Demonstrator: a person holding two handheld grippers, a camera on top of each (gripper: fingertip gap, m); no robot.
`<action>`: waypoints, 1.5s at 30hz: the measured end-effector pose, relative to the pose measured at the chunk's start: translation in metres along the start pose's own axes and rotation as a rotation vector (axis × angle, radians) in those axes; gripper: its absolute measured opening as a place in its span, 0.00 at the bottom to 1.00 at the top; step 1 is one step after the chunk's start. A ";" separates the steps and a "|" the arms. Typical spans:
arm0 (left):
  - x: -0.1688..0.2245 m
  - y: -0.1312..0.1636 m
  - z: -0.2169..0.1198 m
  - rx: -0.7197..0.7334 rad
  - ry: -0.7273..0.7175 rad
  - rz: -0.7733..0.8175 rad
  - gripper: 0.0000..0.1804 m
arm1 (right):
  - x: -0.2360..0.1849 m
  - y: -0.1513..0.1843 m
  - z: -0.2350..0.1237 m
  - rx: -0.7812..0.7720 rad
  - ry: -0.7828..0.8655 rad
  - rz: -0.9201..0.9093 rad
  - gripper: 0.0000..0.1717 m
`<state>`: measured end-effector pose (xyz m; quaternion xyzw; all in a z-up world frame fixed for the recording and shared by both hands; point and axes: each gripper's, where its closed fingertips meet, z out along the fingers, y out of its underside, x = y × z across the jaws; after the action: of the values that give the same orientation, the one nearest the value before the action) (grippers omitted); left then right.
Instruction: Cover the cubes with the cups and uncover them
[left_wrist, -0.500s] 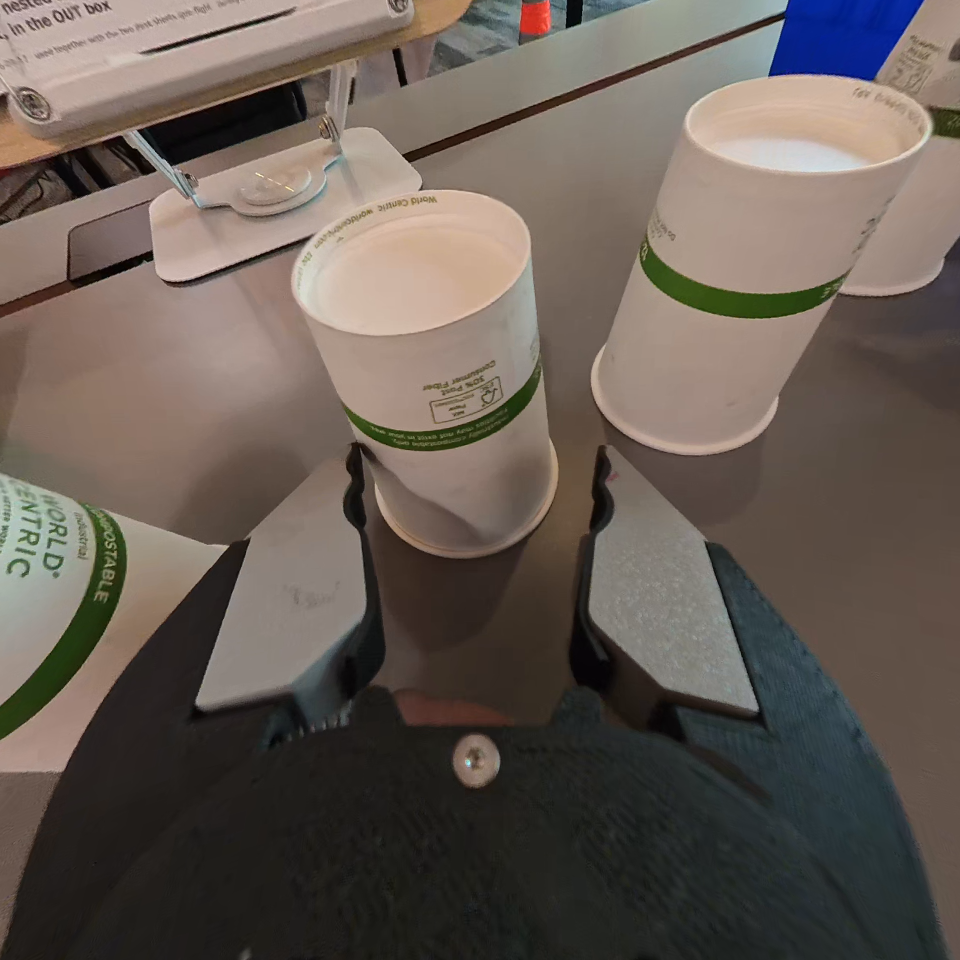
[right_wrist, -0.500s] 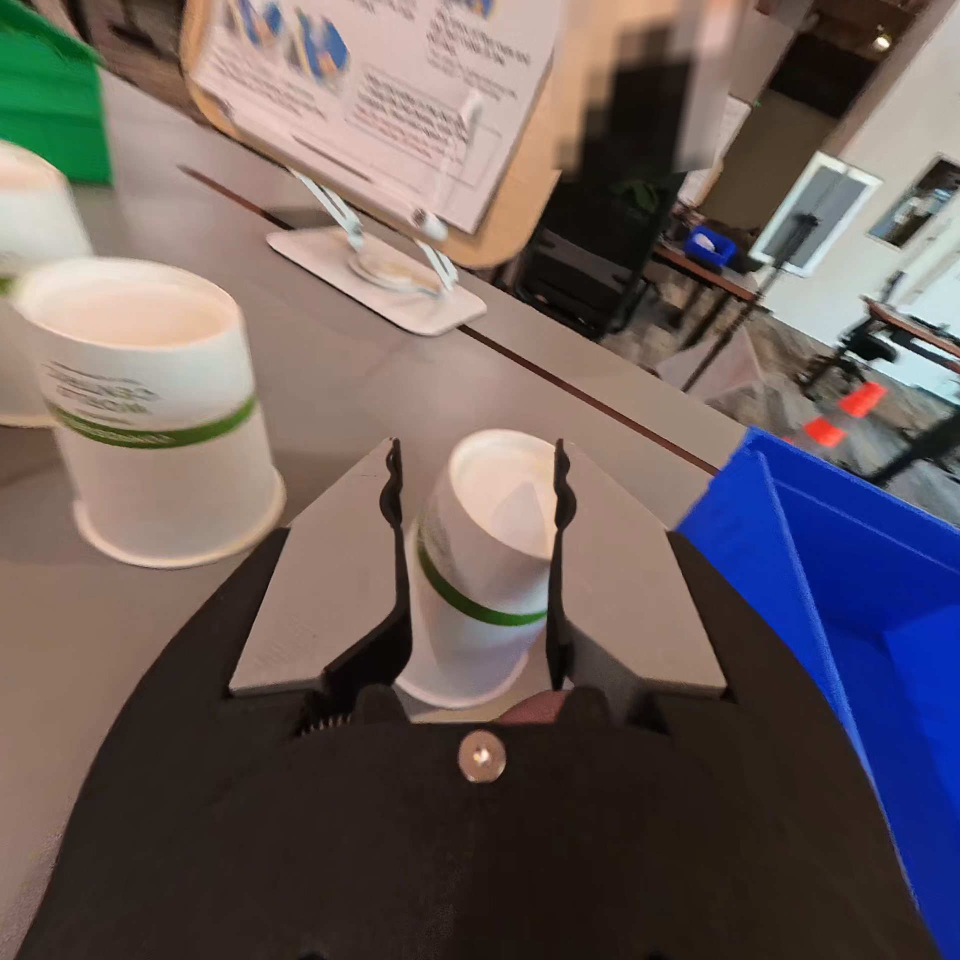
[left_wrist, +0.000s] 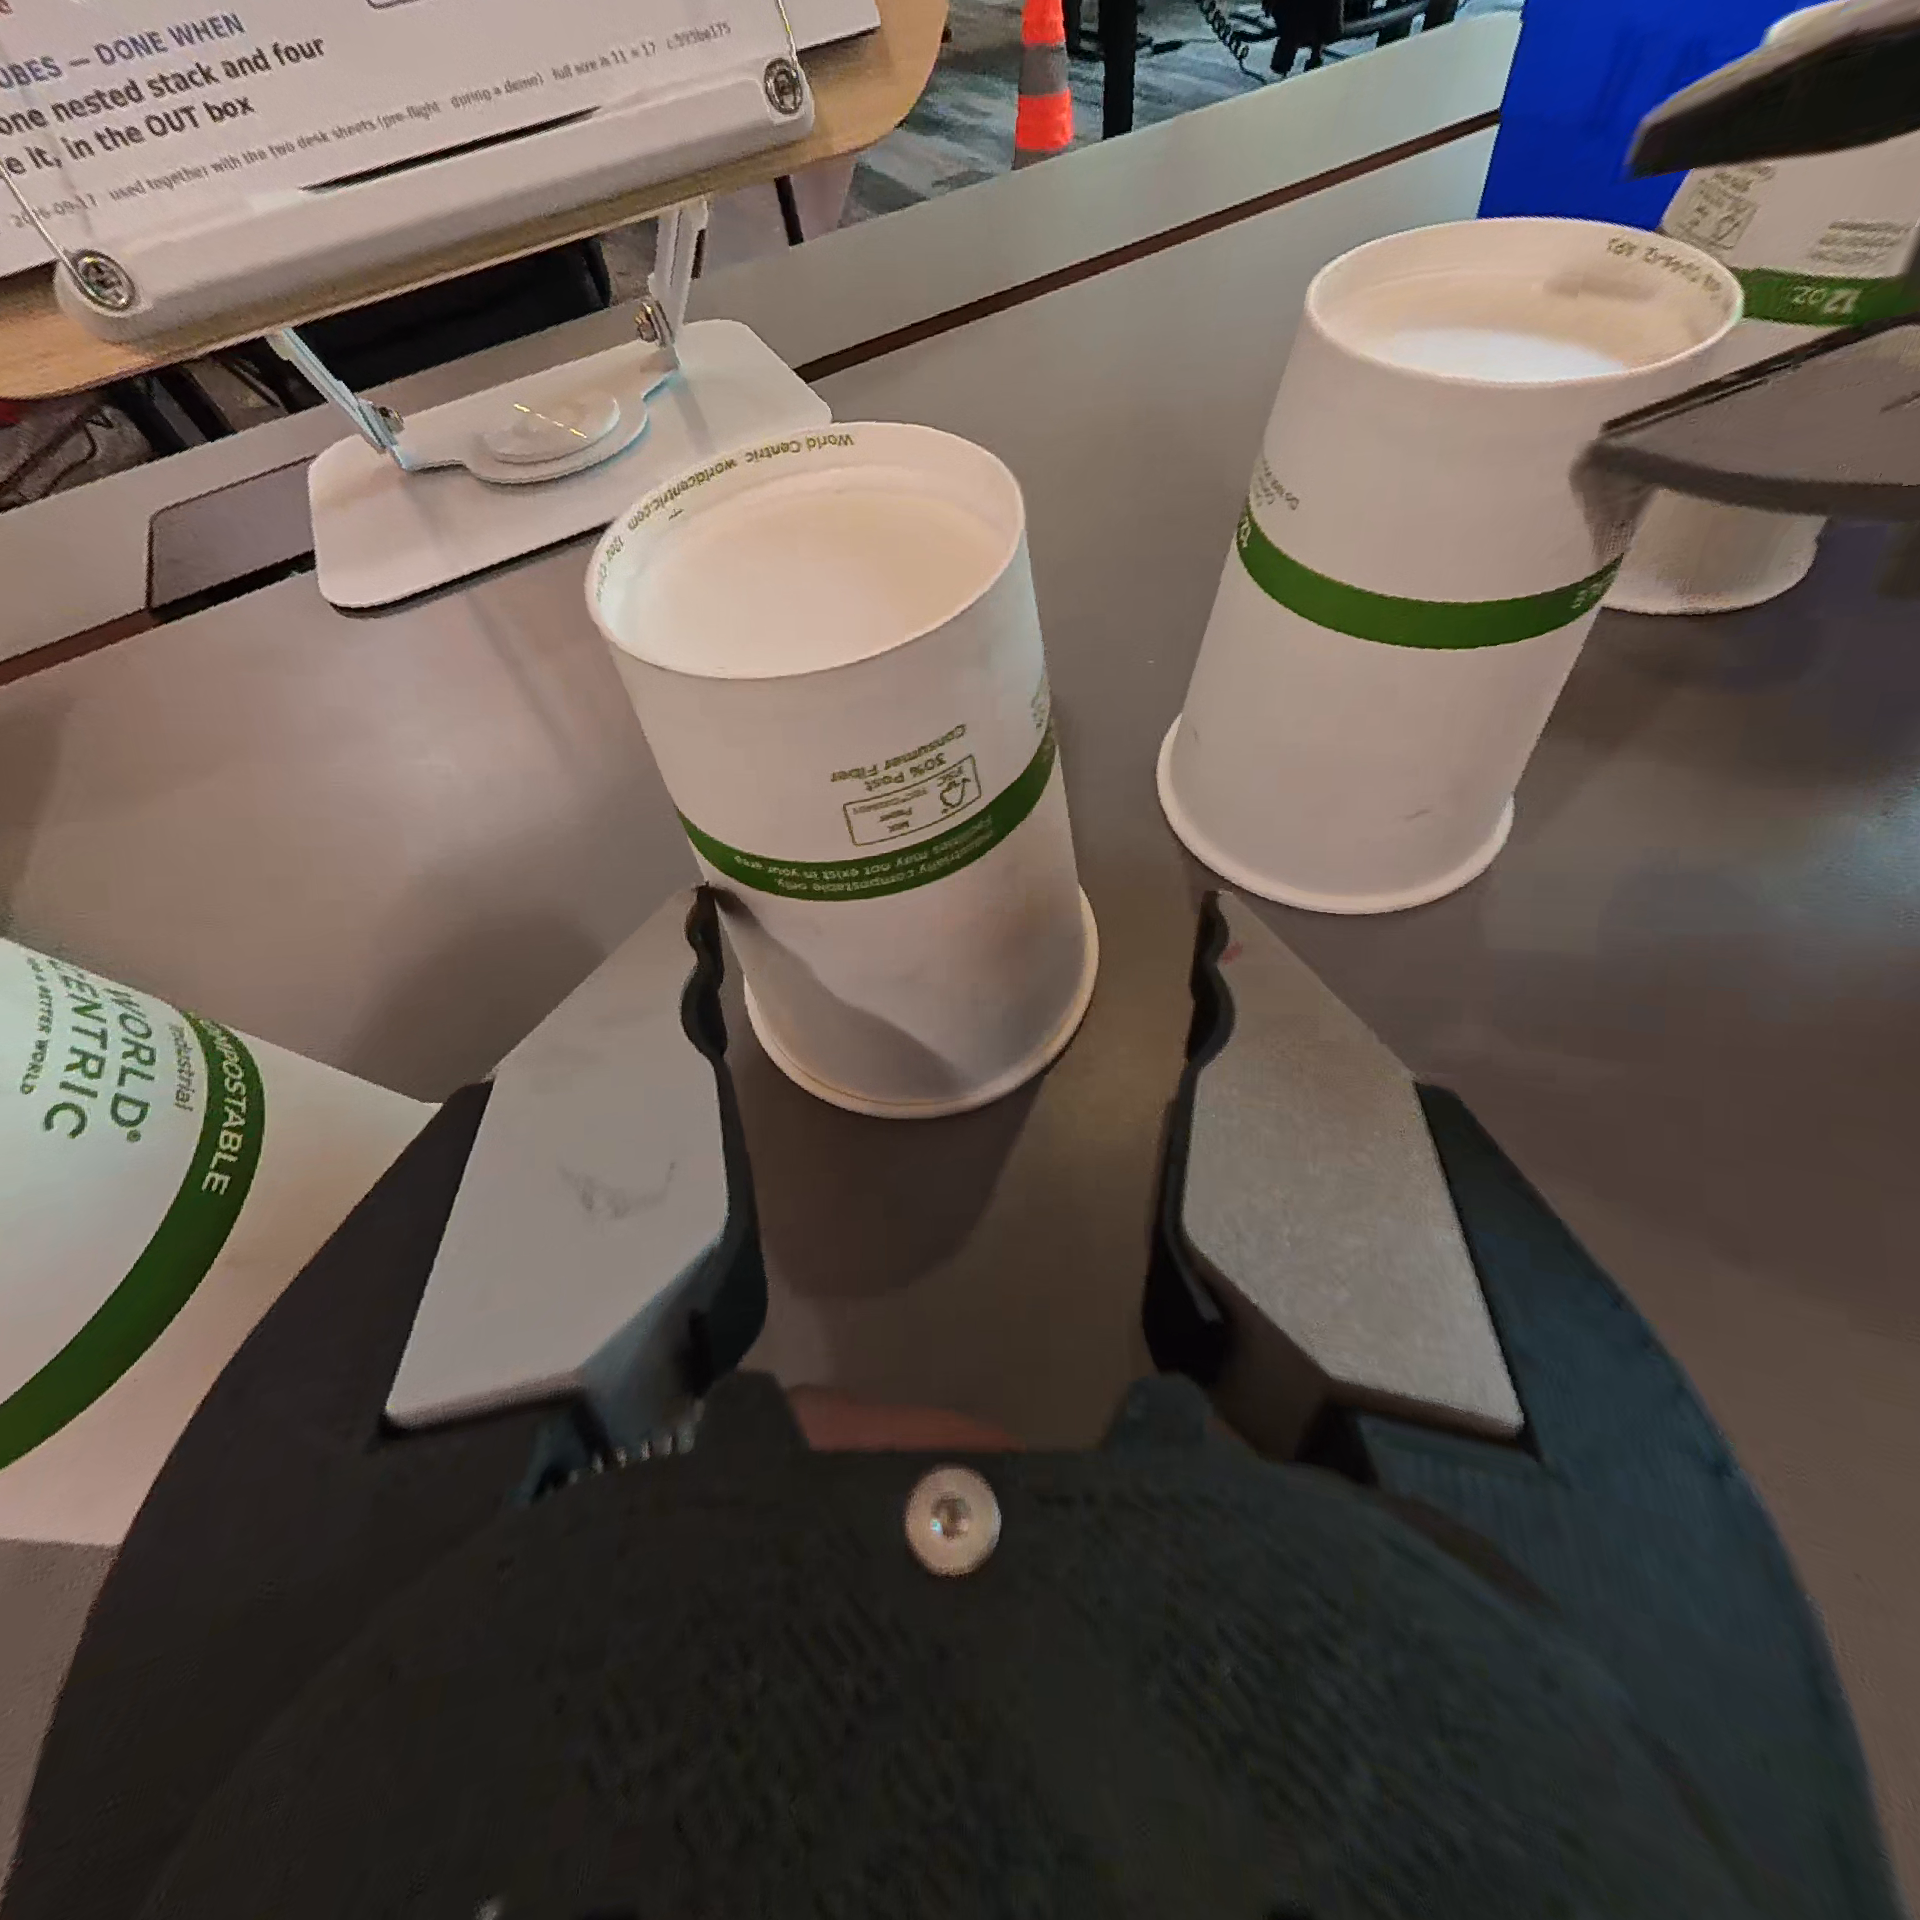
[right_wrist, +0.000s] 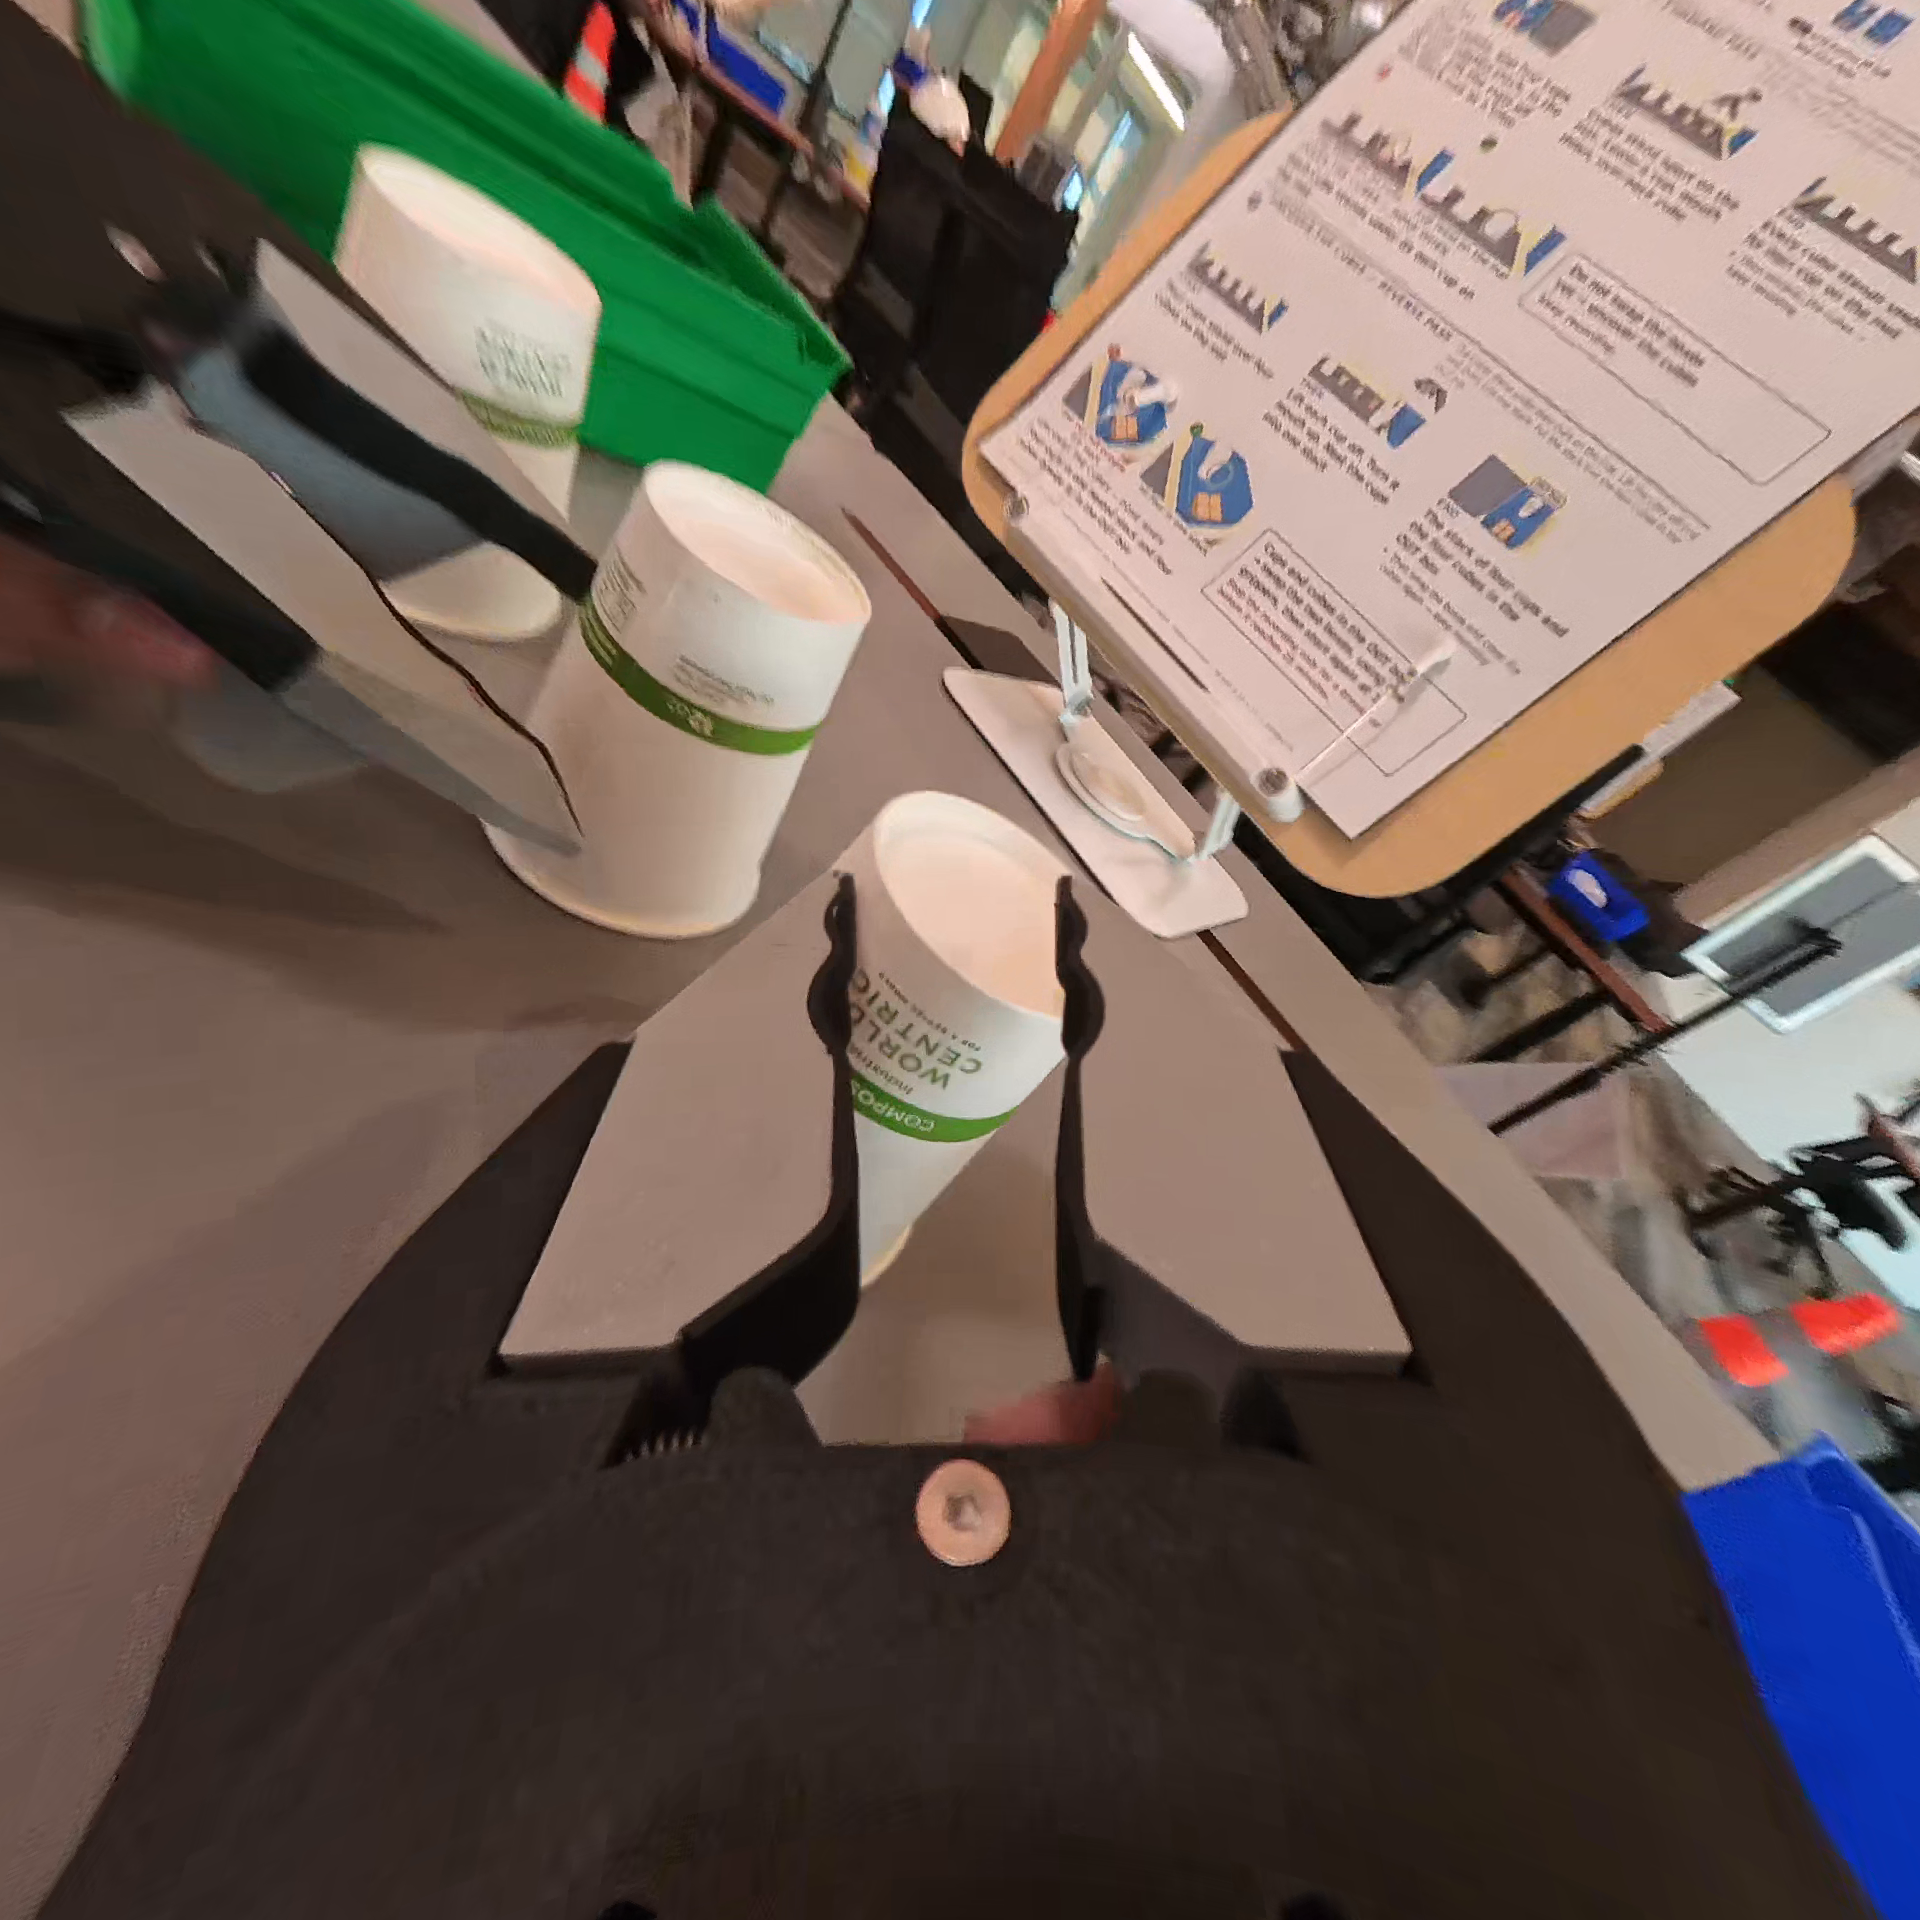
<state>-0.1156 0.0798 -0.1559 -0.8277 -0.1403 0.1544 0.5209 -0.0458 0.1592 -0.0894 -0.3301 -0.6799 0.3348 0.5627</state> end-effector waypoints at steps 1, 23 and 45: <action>0.000 0.000 0.000 0.001 -0.002 0.003 0.50 | 0.000 0.004 0.003 -0.022 0.012 -0.019 0.20; 0.081 -0.096 -0.050 0.291 0.030 0.366 0.40 | 0.072 0.010 -0.047 0.142 0.188 0.392 0.23; 0.182 -0.062 0.023 0.226 0.387 0.618 0.30 | 0.067 0.006 -0.046 0.185 0.235 0.353 0.22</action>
<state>0.0366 0.1960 -0.1293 -0.7822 0.2348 0.1593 0.5547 -0.0099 0.2216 -0.0508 -0.4277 -0.5080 0.4481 0.5985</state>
